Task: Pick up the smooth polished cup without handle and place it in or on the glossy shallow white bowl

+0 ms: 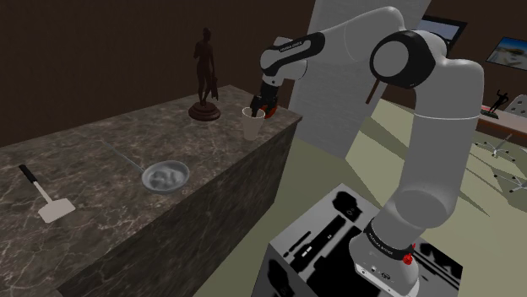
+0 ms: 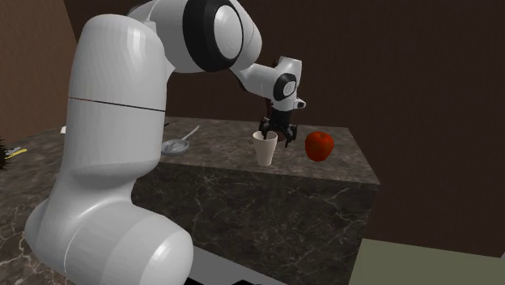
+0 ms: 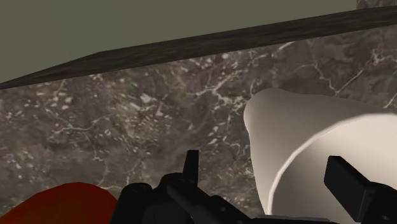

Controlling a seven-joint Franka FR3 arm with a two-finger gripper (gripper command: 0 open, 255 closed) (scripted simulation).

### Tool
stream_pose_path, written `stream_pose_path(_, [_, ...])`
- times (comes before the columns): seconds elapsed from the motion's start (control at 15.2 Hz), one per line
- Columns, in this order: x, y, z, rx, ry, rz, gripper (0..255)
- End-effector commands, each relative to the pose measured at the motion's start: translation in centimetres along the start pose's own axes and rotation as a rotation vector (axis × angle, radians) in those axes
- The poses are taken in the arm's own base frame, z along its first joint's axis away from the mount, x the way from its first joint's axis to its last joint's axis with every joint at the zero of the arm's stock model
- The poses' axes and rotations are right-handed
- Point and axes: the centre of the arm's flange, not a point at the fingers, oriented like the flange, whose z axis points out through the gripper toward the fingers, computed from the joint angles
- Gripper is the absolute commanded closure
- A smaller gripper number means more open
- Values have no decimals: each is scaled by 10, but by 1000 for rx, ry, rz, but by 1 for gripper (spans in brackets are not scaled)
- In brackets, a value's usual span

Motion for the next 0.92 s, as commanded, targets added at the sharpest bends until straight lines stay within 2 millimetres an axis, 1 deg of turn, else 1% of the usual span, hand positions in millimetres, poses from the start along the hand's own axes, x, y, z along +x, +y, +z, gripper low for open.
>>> stream_pose_path(0.0, [0, 0, 0, 0, 0, 0, 0])
stream_pose_path(0.07, [0, 0, 0, 0, 0, 0, 255])
stream_pose_path(0.66, [0, 0, 0, 0, 0, 0, 255])
stream_pose_path(0.86, [1, -2, -16, 0, 0, 0, 255])
